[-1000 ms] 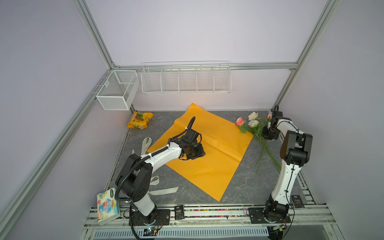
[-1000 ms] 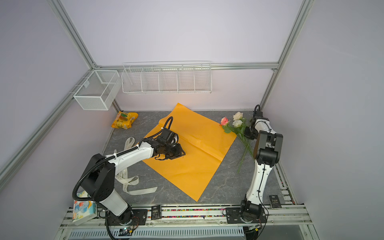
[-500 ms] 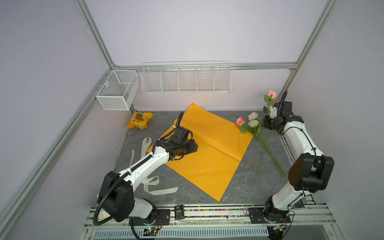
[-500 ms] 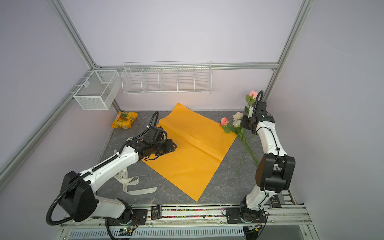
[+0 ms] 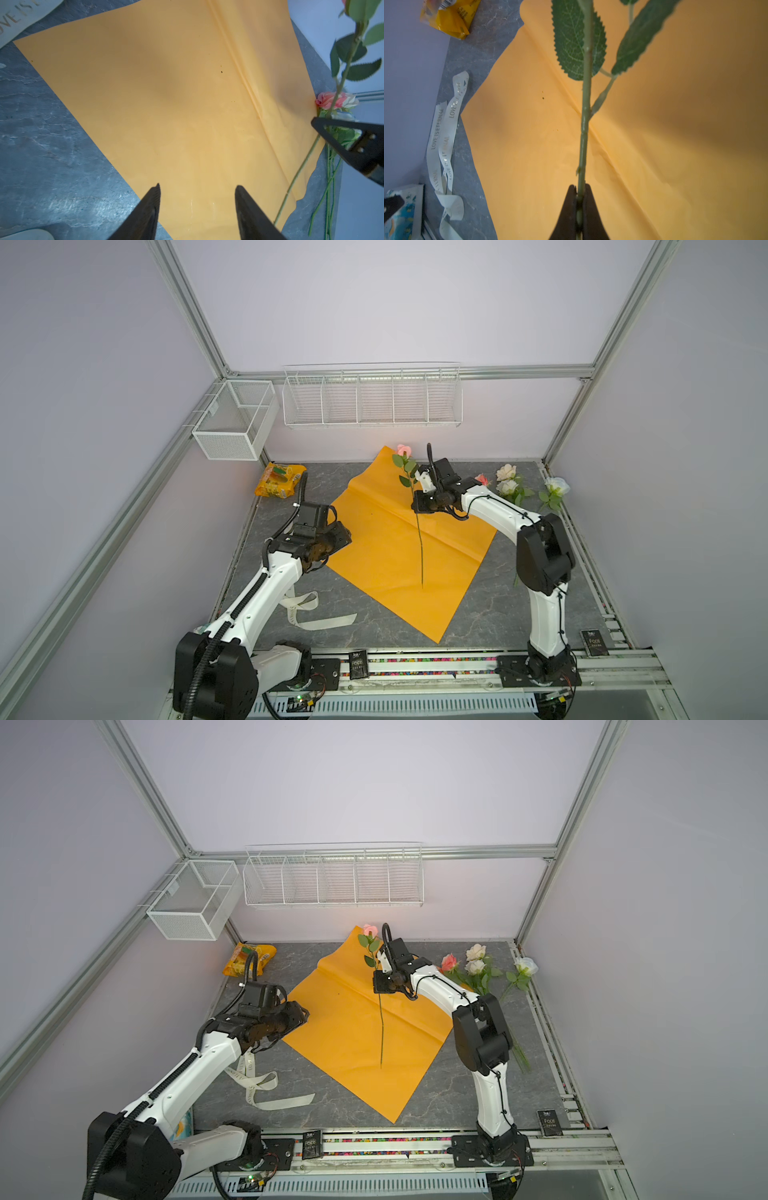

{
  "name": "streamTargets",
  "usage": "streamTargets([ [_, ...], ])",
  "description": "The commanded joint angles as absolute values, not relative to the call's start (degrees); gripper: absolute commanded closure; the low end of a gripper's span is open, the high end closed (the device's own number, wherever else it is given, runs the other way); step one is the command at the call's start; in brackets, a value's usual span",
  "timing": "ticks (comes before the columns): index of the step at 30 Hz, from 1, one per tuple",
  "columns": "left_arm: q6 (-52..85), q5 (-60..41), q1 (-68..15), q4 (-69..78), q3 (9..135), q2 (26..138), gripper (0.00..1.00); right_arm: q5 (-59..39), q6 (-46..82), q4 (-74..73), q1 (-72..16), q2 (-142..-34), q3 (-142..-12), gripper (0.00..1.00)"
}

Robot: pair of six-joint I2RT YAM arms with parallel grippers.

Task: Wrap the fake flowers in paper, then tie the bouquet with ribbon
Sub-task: 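Lift the pink rose with the right gripper and lay it on the sheet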

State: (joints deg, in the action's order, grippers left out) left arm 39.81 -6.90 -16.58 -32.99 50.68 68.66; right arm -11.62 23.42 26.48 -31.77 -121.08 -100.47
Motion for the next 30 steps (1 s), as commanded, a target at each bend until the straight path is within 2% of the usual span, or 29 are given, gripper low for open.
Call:
streamTargets([
  [1,38.4,-10.7,-16.3,-35.6,50.4,69.5,0.43,-11.9,27.1,24.6,-32.5,-126.8,-107.6,0.93],
  [7,38.3,-12.3,-16.3,-35.0,50.0,70.5,0.45,-16.7,29.2,30.7,-33.7,-140.6,-124.9,0.93],
  [10,37.9,-12.0,-16.3,-35.3,50.5,70.7,0.45,-17.5,30.5,31.6,-34.1,-144.8,-129.1,0.93],
  [13,37.4,-11.6,-16.3,-35.9,51.1,70.9,0.45,-16.7,28.3,40.1,-34.3,-149.6,-137.3,0.94],
  [25,37.3,-11.9,-16.3,-36.0,51.5,71.7,0.45,-11.3,27.8,43.0,-33.9,-151.6,-135.3,0.91],
  [30,37.3,-12.4,-16.3,-35.9,51.1,71.2,0.45,-12.2,27.6,44.1,-33.9,-154.0,-136.0,0.88],
])
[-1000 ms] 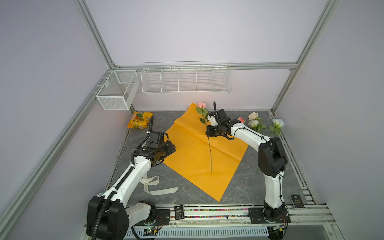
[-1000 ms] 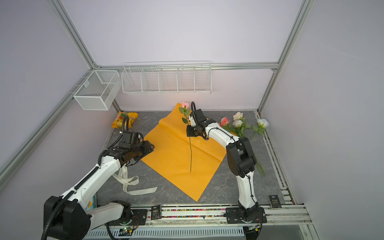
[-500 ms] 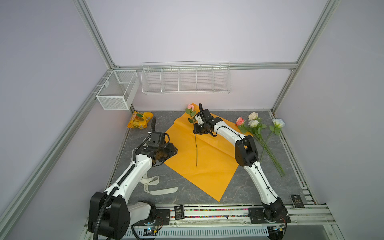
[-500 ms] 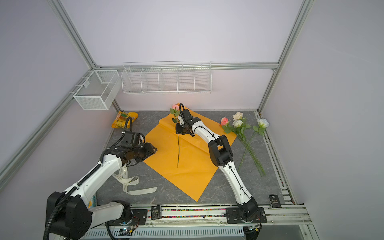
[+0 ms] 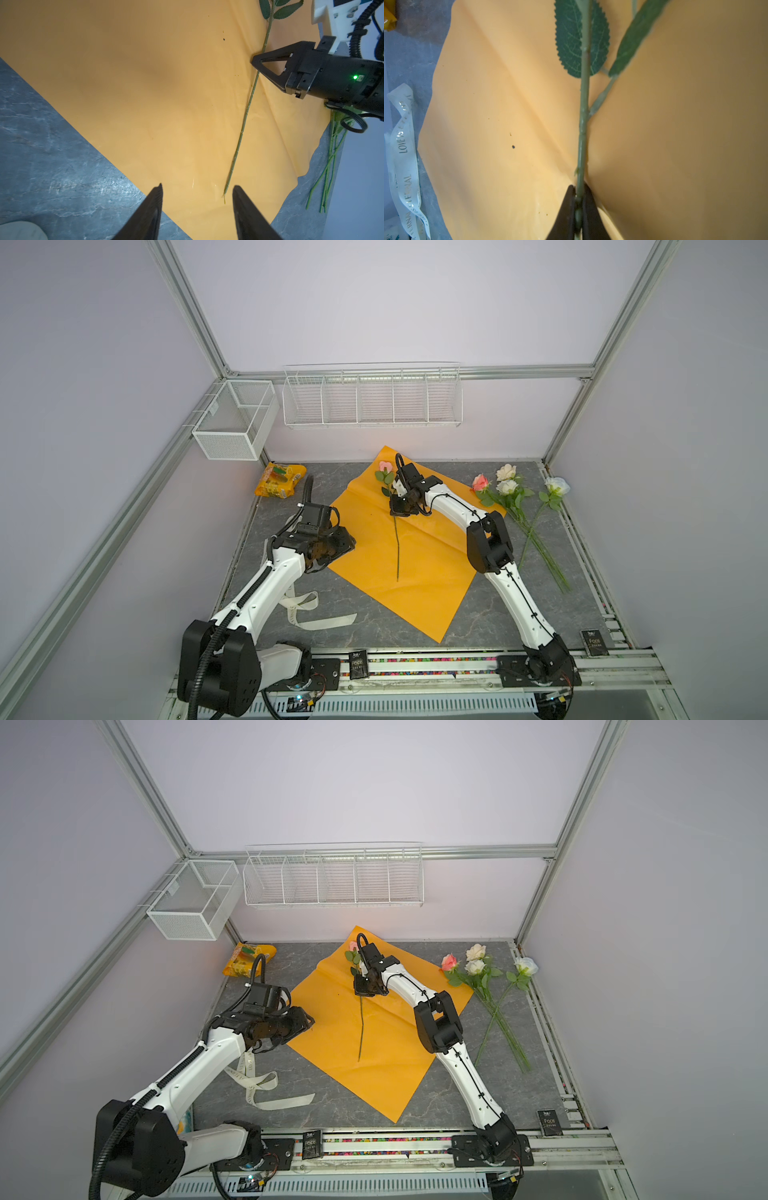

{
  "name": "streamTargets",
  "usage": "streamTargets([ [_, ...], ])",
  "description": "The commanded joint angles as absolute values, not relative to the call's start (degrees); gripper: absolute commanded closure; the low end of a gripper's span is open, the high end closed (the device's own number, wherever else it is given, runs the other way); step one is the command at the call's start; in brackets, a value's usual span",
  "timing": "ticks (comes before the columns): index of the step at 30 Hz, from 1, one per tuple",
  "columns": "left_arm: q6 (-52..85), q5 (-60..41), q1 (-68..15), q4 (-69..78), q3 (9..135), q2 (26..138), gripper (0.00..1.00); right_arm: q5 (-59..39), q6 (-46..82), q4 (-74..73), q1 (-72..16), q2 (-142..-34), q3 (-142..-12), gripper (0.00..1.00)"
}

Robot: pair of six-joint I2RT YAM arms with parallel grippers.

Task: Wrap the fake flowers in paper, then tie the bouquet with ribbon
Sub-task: 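Lift the pink rose with the right gripper and lay it on the sheet, then open the right gripper and raise it off the pink rose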

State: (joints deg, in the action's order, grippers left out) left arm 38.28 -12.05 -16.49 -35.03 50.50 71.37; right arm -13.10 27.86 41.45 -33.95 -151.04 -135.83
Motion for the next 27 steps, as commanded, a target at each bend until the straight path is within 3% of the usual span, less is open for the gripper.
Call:
streamTargets([
  [1,37.3,-12.5,-16.3,-35.9,50.9,71.0,0.45,-12.1,27.0,44.5,-33.9,-154.1,-136.3,0.87],
  [5,37.7,-12.4,-16.3,-35.5,50.1,70.3,0.45,-13.5,25.4,44.3,-33.9,-153.6,-136.1,0.87],
  [7,37.7,-12.7,-16.3,-35.2,49.9,70.2,0.45,-14.5,24.2,44.3,-34.0,-153.4,-136.4,0.93],
  [10,37.7,-13.5,-16.3,-34.8,49.8,70.5,0.45,-14.9,23.7,44.6,-34.0,-153.3,-137.0,0.89],
  [11,37.5,-13.8,-16.3,-34.5,49.8,70.6,0.45,-14.6,23.4,44.6,-34.0,-153.2,-137.0,0.93],
  [14,37.7,-14.2,-16.3,-34.5,50.1,70.6,0.45,-15.2,22.0,45.1,-34.1,-153.5,-137.5,0.92],
  [21,37.7,-14.8,-16.3,-34.4,49.9,69.9,0.45,-14.3,24.7,47.9,-33.4,-152.2,-139.1,0.69],
  [24,37.7,-14.9,-16.3,-34.5,50.1,69.4,0.45,-14.5,26.0,46.5,-32.5,-148.3,-139.1,0.68],
  [27,37.6,-15.9,-16.2,-34.3,50.5,68.9,0.45,-14.3,25.9,45.9,-30.8,-141.7,-138.3,0.57],
])
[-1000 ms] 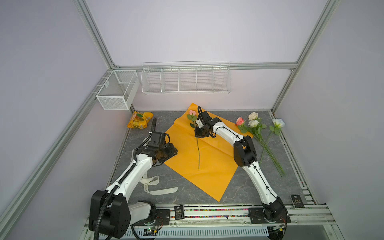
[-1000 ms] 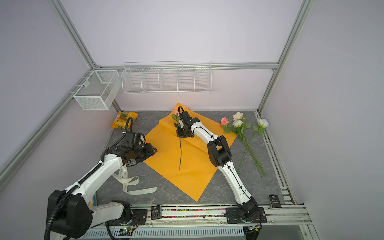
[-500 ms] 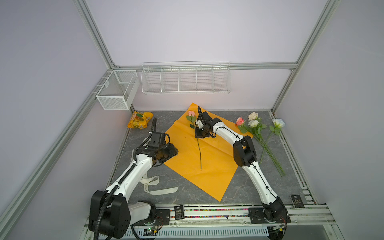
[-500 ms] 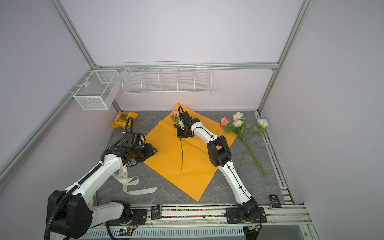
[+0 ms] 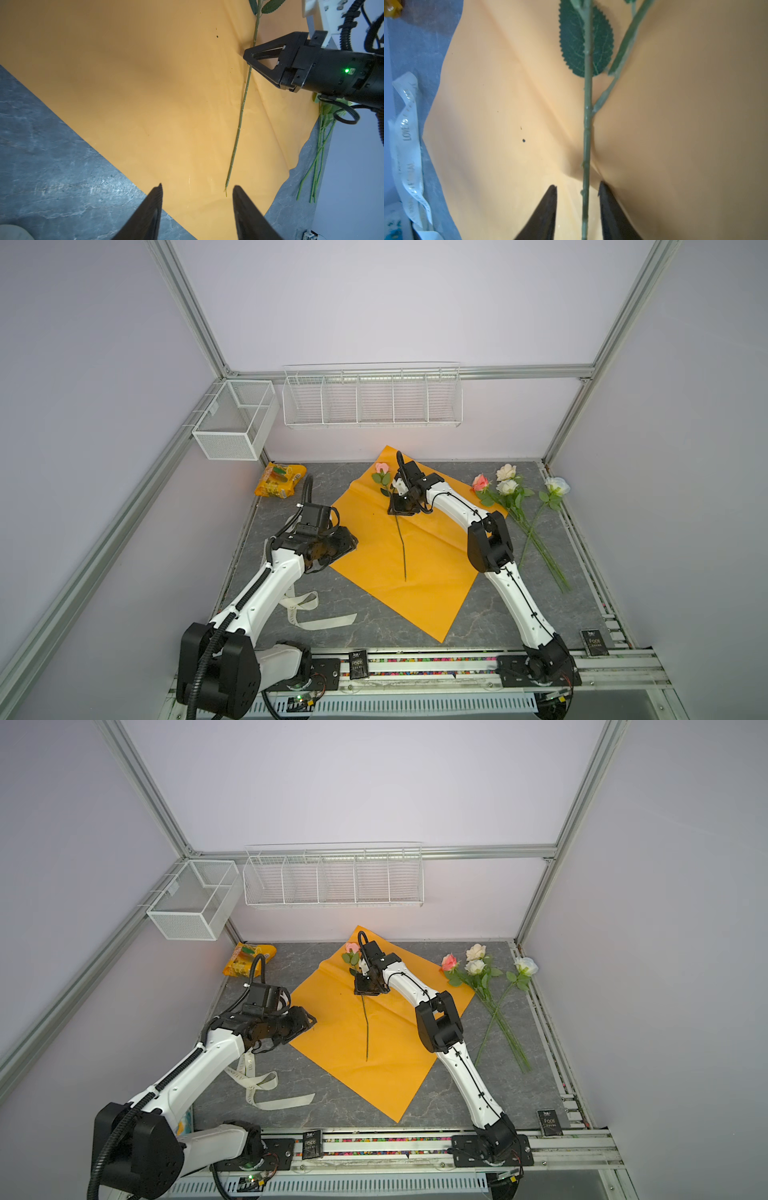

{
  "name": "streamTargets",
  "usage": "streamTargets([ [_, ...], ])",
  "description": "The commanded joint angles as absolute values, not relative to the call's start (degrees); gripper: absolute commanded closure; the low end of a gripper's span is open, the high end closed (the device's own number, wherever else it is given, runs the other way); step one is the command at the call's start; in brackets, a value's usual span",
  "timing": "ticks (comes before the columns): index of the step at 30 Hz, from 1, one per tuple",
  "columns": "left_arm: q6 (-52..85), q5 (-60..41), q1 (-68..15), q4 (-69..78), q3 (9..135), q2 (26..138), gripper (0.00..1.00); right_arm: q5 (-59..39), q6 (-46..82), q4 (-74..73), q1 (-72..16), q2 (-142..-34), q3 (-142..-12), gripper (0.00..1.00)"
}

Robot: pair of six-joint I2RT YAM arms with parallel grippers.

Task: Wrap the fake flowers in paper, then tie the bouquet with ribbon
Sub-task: 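Open the right gripper and raise it off the pink rose, then reach the right gripper back to the bouquet stems while the left moves toward the rose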

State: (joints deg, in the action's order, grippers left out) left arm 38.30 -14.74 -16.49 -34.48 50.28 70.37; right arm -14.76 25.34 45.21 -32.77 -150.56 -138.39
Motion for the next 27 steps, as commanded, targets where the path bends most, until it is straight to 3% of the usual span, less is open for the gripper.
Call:
streamTargets([
  [1,37.1,-17.0,-16.3,-33.9,50.5,68.9,0.45,-13.5,25.3,45.0,-29.9,-138.7,-136.5,0.53],
  [7,36.6,-25.3,-18.9,-27.9,51.0,70.2,0.41,-9.9,22.4,36.2,-21.6,-118.2,-112.6,0.5],
  [14,38.6,-24.1,-30.5,-20.5,54.8,78.6,0.3,-3.5,17.5,34.7,-1.0,-100.6,-83.7,0.54],
  [19,38.4,-22.8,-36.8,-21.0,60.4,86.3,0.28,-0.1,11.9,40.3,9.4,-103.1,-80.7,0.57],
  [22,38.8,-23.1,-38.7,-21.0,62.1,89.2,0.28,-3.8,13.0,40.0,15.2,-105.6,-79.7,0.57],
  [27,40.3,-24.1,-39.1,-19.1,61.4,90.5,0.29,-5.1,12.8,38.9,17.6,-111.2,-82.9,0.57],
])
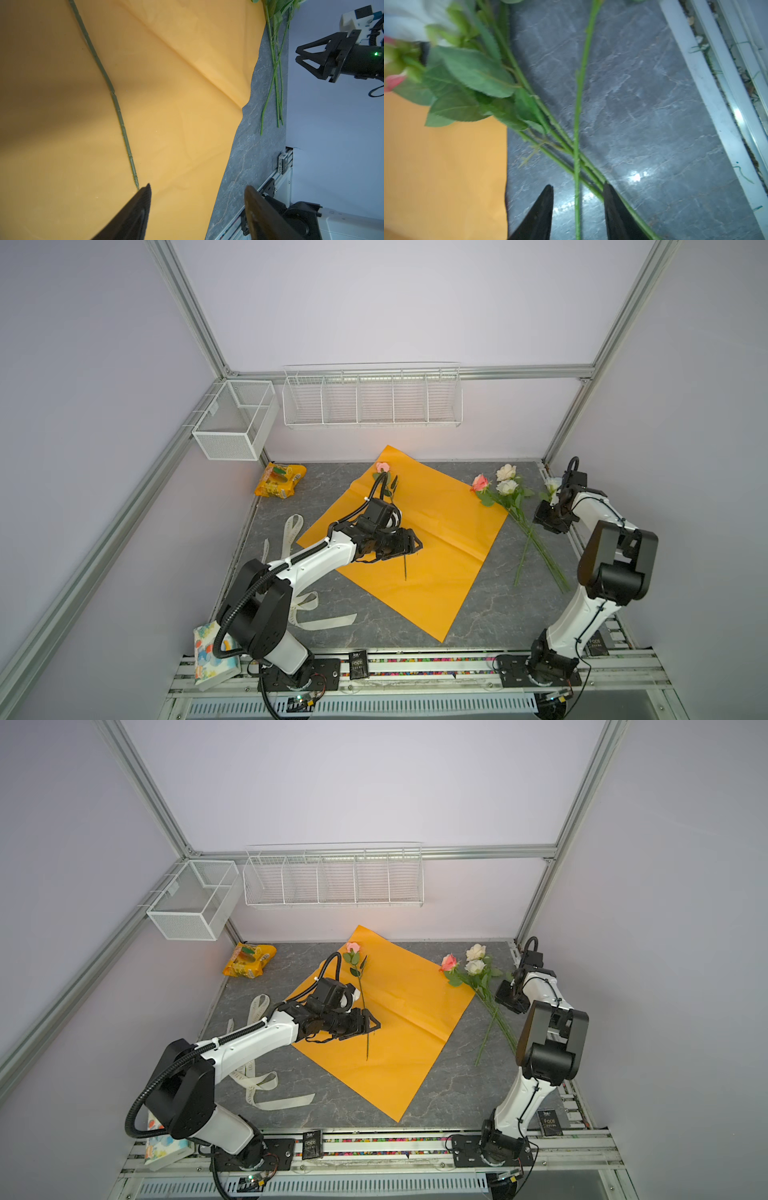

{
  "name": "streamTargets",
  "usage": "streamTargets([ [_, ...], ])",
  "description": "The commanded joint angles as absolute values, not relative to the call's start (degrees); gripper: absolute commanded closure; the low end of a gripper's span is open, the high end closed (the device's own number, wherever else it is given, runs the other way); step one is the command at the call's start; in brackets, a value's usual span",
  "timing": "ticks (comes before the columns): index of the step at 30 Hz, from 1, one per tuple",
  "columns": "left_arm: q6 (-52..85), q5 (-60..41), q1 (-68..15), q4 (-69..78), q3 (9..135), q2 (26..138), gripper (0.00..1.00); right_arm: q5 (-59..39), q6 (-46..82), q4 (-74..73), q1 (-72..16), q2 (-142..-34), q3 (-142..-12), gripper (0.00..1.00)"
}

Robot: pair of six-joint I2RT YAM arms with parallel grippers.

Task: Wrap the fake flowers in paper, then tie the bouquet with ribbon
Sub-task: 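Reach the right gripper back to the bouquet stems while the left moves toward the rose, then lift a white rose with the right gripper and lay it beside the pink rose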

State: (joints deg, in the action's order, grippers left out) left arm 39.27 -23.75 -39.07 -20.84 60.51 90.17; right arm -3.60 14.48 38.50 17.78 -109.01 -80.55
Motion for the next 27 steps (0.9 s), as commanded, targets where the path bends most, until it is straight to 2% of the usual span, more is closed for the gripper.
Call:
streamTargets([
  [1,40.1,-24.1,-39.1,-19.3,61.3,90.6,0.29,-5.3,12.9,39.4,17.7,-112.4,-84.4,0.57],
  [8,38.7,-24.6,-39.1,-20.1,62.1,91.1,0.26,-5.8,14.4,40.2,17.9,-119.7,-91.5,0.58],
  [18,39.5,-28.2,-43.7,-16.6,69.4,97.5,0.22,-7.5,15.1,39.5,17.8,-124.1,-93.5,0.66],
  [23,39.8,-27.0,-47.9,-16.9,76.9,102.8,0.16,-6.6,14.3,40.0,17.8,-124.4,-94.2,0.8],
  [27,38.8,-22.9,-48.6,-18.3,79.7,102.8,0.11,-4.9,12.8,41.2,17.7,-119.8,-95.2,0.91],
])
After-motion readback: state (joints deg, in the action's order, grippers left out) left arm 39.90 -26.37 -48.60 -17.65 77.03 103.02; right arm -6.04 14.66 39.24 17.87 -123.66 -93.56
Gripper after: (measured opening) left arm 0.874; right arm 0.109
